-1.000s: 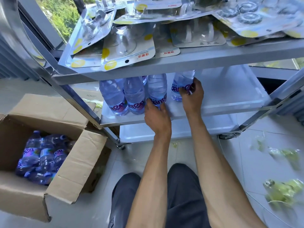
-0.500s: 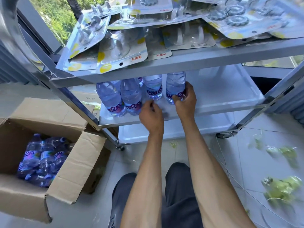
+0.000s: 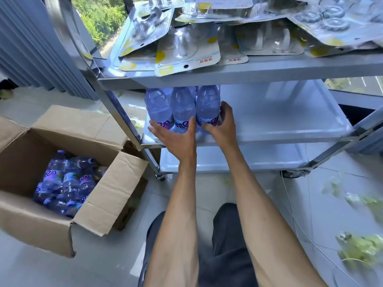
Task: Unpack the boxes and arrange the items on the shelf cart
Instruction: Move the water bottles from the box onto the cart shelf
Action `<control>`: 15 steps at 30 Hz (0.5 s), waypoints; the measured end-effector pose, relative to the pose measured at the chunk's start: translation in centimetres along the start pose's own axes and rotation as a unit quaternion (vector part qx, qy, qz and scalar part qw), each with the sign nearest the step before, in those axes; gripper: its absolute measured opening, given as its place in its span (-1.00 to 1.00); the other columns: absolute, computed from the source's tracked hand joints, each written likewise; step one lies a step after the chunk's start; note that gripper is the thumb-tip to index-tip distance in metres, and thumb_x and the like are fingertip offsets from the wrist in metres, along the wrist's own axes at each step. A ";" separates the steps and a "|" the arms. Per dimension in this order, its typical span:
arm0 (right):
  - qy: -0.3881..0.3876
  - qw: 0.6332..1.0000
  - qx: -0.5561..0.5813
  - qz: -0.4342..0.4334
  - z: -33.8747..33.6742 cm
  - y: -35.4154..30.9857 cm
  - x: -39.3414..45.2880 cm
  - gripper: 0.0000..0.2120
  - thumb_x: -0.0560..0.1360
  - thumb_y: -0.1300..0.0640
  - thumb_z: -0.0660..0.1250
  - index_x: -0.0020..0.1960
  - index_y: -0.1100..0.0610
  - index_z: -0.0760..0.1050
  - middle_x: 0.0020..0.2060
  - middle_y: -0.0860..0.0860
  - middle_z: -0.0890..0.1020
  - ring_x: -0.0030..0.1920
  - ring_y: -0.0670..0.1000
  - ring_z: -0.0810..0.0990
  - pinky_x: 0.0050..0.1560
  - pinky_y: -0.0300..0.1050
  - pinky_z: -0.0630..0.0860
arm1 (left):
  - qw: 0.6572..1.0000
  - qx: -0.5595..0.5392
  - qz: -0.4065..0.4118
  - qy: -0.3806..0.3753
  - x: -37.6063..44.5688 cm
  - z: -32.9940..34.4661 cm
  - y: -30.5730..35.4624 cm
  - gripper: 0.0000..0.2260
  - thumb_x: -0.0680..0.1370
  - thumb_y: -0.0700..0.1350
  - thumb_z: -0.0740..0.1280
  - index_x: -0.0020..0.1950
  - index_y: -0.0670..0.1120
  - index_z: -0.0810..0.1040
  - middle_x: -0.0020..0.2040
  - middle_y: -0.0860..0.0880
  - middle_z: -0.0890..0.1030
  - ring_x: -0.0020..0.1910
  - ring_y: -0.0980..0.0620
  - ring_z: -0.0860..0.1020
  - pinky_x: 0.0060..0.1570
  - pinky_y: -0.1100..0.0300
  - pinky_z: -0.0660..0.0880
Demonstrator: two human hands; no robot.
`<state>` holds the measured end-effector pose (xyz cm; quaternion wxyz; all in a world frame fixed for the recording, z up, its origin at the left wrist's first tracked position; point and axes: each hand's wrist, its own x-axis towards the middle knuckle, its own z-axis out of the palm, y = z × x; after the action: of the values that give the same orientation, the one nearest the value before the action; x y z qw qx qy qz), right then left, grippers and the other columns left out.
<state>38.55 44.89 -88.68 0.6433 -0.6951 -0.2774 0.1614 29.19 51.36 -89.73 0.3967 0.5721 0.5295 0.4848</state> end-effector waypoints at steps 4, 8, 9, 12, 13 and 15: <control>-0.039 0.999 -0.030 0.015 0.1 0.7 1.6 -0.14 0.27 0.22 0.57 0.48 0.06 0.28 0.31 -0.05 0.54 0.23 -0.10 0.56 0.24 -0.09 0.53 | 1.000 0.004 -0.002 -0.016 0.5 -0.2 -1.2 0.12 0.29 0.40 0.46 0.61 -0.03 -0.07 0.61 -0.03 0.07 0.57 0.00 0.10 0.37 0.25 0.09; -0.063 0.997 -0.033 0.009 0.4 0.9 2.7 -0.25 0.31 0.25 0.53 0.44 0.00 0.37 0.22 -0.13 0.60 0.18 -0.17 0.59 0.05 -0.32 0.54 | 0.999 0.036 0.011 -0.022 1.1 -0.1 -1.3 0.11 0.30 0.42 0.44 0.60 -0.04 -0.05 0.60 -0.07 0.11 0.56 -0.07 0.14 0.38 0.21 0.11; -0.061 0.997 -0.036 0.008 0.5 0.9 3.0 -0.26 0.31 0.25 0.53 0.43 0.01 0.37 0.23 -0.12 0.60 0.17 -0.17 0.59 0.01 -0.38 0.52 | 0.999 0.041 0.011 -0.021 1.3 0.0 -1.2 0.11 0.30 0.41 0.44 0.60 -0.06 -0.05 0.60 -0.08 0.10 0.56 -0.08 0.13 0.39 0.20 0.10; -0.064 0.996 -0.065 0.000 0.9 0.6 4.4 -0.30 0.33 0.21 0.52 0.42 0.03 0.37 0.25 -0.09 0.58 0.17 -0.13 0.57 -0.02 -0.44 0.51 | 0.998 0.056 0.004 -0.031 1.7 0.2 -0.9 0.12 0.31 0.43 0.42 0.61 -0.07 -0.08 0.61 -0.08 0.06 0.58 -0.09 0.08 0.41 0.18 0.07; -0.070 0.994 -0.079 -0.002 1.0 0.5 4.9 -0.33 0.34 0.19 0.51 0.41 0.04 0.38 0.25 -0.08 0.59 0.17 -0.10 0.57 0.04 -0.35 0.55 | 0.998 0.060 0.003 -0.037 1.8 0.2 -0.9 0.12 0.31 0.44 0.41 0.61 -0.06 -0.09 0.61 -0.07 0.04 0.58 -0.09 0.08 0.41 0.17 0.06; -0.081 0.991 -0.104 -0.003 1.2 0.5 5.9 -0.38 0.36 0.13 0.51 0.37 0.05 0.40 0.23 -0.05 0.60 0.19 -0.04 0.58 0.18 -0.07 0.56 | 0.997 0.063 0.006 -0.043 2.1 0.2 -0.8 0.11 0.31 0.45 0.40 0.61 -0.05 -0.10 0.61 -0.06 0.04 0.58 -0.09 0.08 0.40 0.17 0.06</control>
<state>42.61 49.37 -88.54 0.5435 -0.7419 -0.3459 0.1860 29.08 53.58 -90.29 0.3791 0.6193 0.5382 0.4279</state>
